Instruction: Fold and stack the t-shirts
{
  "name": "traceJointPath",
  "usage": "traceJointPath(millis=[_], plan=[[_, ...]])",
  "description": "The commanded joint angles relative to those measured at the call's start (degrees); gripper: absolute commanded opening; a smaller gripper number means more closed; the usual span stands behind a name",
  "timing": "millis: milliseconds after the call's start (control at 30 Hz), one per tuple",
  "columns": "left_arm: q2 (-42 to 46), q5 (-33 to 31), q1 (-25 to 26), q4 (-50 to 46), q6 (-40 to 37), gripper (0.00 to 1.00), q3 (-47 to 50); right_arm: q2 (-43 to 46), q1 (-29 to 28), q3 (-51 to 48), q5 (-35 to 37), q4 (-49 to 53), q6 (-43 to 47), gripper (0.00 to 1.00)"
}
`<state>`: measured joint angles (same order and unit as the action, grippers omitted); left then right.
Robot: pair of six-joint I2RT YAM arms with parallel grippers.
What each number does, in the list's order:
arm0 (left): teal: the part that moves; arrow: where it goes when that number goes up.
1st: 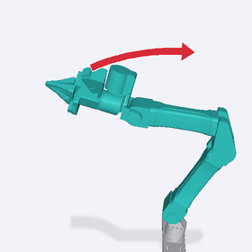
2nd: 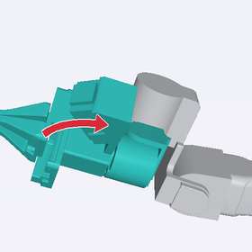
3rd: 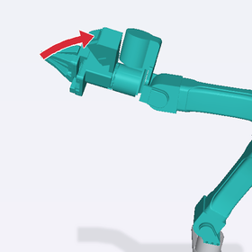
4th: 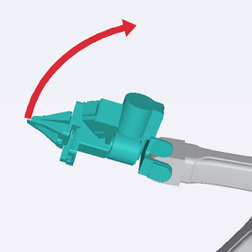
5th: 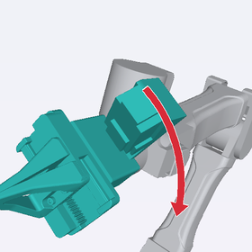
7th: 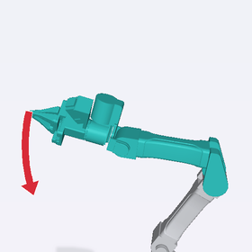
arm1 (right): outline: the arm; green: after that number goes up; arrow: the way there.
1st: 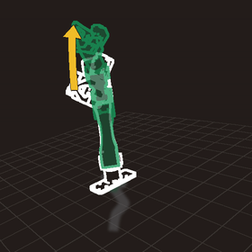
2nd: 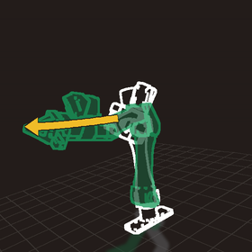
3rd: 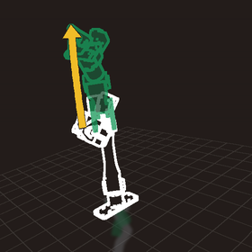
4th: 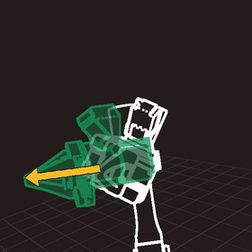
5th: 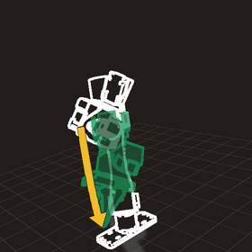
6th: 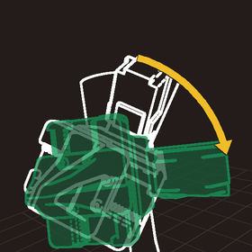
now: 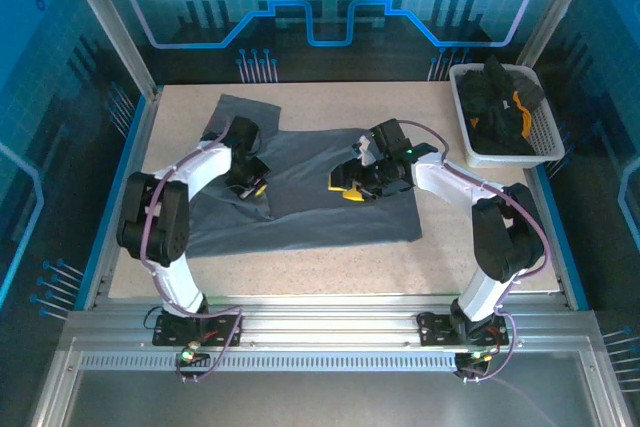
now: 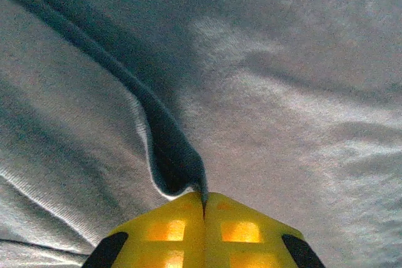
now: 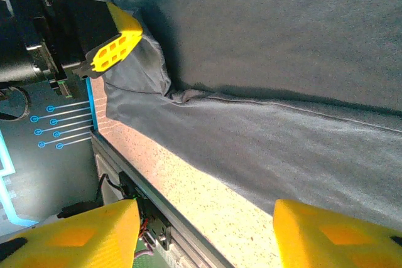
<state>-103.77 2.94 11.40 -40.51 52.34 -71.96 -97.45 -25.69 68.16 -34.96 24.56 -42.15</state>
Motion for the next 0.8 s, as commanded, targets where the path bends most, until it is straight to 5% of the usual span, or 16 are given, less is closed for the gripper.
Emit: traceJointPath(millis=[0,767], plan=[[-2.25,-2.28,1.07,-5.97,-6.09,0.00,-3.13,1.04,0.74,-1.19,-0.98,0.59,-0.62,0.60],[-0.63,-6.80,5.98,-5.68,-6.31,0.00,-4.93,-1.07,0.75,0.03,-1.14,1.05,-0.60,0.60]])
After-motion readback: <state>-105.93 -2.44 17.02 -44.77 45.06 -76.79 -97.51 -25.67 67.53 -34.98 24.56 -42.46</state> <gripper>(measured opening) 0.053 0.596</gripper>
